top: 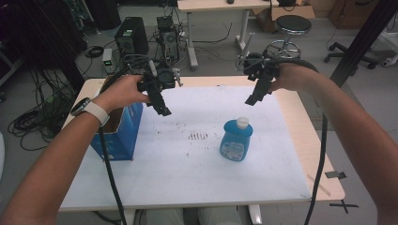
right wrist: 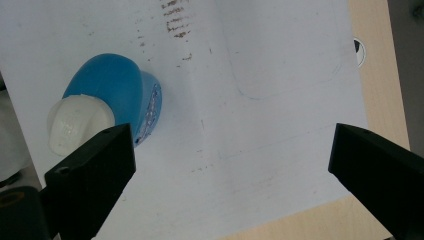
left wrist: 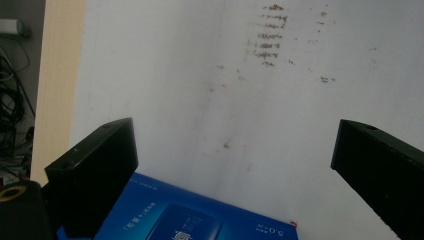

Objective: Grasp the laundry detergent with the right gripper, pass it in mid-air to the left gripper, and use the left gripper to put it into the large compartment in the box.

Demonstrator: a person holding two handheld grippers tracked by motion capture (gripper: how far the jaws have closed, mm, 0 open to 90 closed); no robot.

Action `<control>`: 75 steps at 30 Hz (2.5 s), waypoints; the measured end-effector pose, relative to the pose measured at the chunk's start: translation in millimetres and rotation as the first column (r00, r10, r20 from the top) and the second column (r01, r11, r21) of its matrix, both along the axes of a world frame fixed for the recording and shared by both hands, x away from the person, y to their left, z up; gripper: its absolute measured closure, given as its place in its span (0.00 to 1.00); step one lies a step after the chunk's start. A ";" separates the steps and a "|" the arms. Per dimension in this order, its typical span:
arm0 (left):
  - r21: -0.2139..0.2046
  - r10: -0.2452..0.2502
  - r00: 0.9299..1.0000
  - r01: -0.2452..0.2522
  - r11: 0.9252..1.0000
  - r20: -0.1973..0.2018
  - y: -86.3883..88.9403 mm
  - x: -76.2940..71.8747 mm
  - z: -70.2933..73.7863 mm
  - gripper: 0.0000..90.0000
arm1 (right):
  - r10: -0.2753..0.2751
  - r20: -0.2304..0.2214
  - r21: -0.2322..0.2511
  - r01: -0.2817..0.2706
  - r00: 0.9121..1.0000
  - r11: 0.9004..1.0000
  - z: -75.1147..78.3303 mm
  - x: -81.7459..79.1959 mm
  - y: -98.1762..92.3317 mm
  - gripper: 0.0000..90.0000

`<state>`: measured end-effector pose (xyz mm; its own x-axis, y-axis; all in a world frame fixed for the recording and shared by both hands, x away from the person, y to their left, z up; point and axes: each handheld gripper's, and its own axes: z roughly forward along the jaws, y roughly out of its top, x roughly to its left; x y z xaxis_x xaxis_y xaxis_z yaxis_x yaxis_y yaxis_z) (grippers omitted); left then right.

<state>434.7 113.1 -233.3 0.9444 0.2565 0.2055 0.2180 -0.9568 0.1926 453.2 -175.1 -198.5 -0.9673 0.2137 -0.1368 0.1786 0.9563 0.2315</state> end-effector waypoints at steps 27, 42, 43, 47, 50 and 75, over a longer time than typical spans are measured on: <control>-0.011 0.018 1.000 -0.018 1.000 -0.001 2.2 -1.8 4.0 0.06 | -0.056 -0.033 0.052 0.058 0.998 0.997 6.3 -32.0 -19.5 0.05; -0.023 0.027 1.000 -0.026 0.999 0.013 6.5 -5.8 9.7 0.06 | -0.068 -0.052 0.096 0.073 0.996 0.993 6.1 -59.4 -30.2 0.05; -0.026 0.028 1.000 -0.027 0.999 0.014 6.5 -6.2 9.7 0.06 | -0.071 -0.052 0.098 0.076 0.996 0.992 5.7 -60.8 -30.9 0.05; -0.026 0.026 1.000 -0.025 0.999 0.014 6.2 -7.5 10.7 0.06 | -0.076 -0.062 0.110 0.083 0.995 0.990 2.6 -65.9 -33.3 0.04; -0.025 0.018 1.000 -0.018 1.000 0.011 5.6 -8.3 10.7 0.06 | -0.075 -0.072 0.122 0.084 0.995 0.989 -0.7 -70.3 -35.7 0.04; -0.015 0.015 1.000 -0.014 1.000 0.014 2.2 -10.3 10.8 0.06 | -0.087 -0.104 0.171 0.104 0.991 0.980 -35.9 -85.6 -49.4 0.05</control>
<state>424.4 115.4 -222.5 0.9377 0.2734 0.2147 0.2290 -0.9505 0.2102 367.6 -224.5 -234.4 -0.9481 0.3180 0.0037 0.2965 0.8797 0.3718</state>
